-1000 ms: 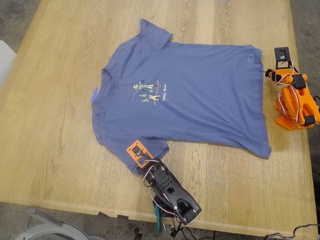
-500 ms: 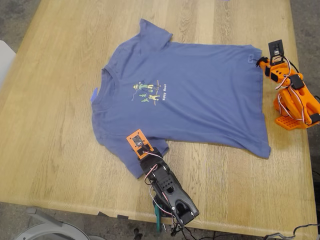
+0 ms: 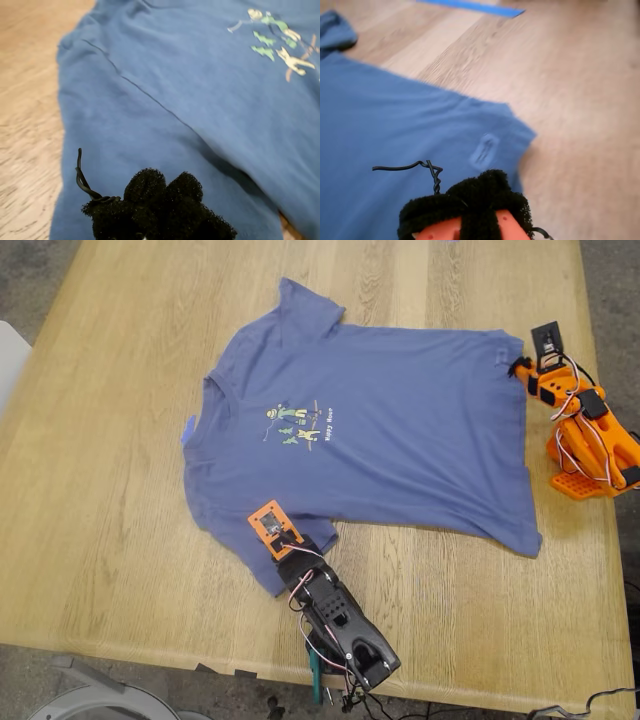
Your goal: Fold a T-shirt
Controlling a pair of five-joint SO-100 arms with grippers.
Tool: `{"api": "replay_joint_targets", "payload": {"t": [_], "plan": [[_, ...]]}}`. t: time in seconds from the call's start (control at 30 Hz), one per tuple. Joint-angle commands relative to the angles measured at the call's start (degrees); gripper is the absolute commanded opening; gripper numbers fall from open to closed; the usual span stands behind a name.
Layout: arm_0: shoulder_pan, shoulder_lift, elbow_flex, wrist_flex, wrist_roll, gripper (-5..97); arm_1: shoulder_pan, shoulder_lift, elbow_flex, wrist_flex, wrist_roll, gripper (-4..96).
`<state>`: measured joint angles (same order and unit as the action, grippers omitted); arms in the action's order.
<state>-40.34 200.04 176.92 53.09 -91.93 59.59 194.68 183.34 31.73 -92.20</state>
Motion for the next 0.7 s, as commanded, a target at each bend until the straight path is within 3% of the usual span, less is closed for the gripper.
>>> {"api": "replay_joint_targets", "payload": {"t": [0.0,0.23,0.43,0.67], "plan": [[-2.99,6.68,-1.23,-2.37,-0.88,0,5.27,0.35,4.04,-3.52,-0.35,0.0],[-10.37,6.77,-1.23,-6.33,-0.97,0,22.76,0.44,3.96,-8.79,0.0,0.0],[-27.51,6.77,-1.23,-5.98,-0.35,0,38.85,0.44,3.96,-0.44,0.35,0.0],[-33.66,6.77,-1.23,-3.52,-0.26,0,44.82,0.53,3.96,1.85,1.41,0.0]]}}
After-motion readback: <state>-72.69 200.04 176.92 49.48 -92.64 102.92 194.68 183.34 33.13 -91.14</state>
